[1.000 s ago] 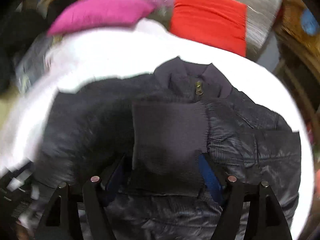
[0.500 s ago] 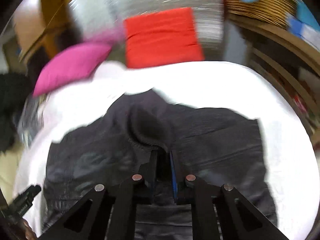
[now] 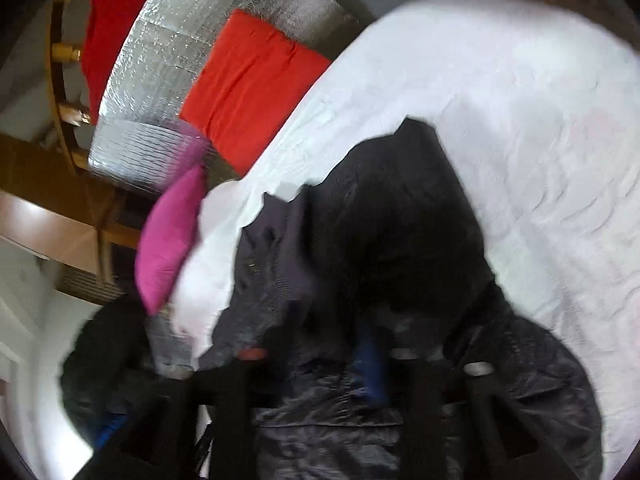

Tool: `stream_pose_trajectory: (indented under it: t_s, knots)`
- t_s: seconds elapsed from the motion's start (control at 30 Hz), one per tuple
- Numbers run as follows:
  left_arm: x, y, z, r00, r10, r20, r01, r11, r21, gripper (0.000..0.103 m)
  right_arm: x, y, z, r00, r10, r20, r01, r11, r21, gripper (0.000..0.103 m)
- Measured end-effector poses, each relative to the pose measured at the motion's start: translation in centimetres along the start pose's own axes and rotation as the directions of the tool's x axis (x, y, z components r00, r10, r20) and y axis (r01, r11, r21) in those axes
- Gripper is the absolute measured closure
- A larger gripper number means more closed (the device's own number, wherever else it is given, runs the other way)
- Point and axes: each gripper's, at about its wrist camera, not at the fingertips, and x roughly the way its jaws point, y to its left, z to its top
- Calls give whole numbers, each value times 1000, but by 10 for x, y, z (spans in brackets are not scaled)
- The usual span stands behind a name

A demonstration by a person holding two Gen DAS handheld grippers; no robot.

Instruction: Fold large clothes

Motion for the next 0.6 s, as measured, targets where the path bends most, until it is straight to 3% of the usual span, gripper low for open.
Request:
stream_pose_trajectory:
  t_s: [0.03,0.13,0.2,0.3,0.4,0.47,0.6]
  knots:
    - [0,0,0,1000,-1,-1,1,1000,0,52,1,0,-1,1000,27,6,-27,1000,-2,19]
    - [1,0,0,1000,-6,-1,6,1000,-1,52,-6,5,-4,991,114,69,-112,993,-31,19]
    - [2,0,0,1000,-10,1,10,1000,-3,52,-1,9,-4,992,90,91,-86,995,-49,19]
    - [1,-4,0,1000,-11,8,10,1000,6,52,24,7,2,999,10,48,-9,1000,-17,19]
    - [2,-9,0,1000,-1,12,1,1000,26,52,34,4,2,997,-74,31,74,997,5,25]
    - [3,-7,0,1000,-5,10,5,1000,26,52,20,2,1,997,-25,80,23,999,22,40]
    - [5,-4,2,1000,-21,2,21,1000,5,52,3,-15,-10,997,41,63,-47,995,92,42]
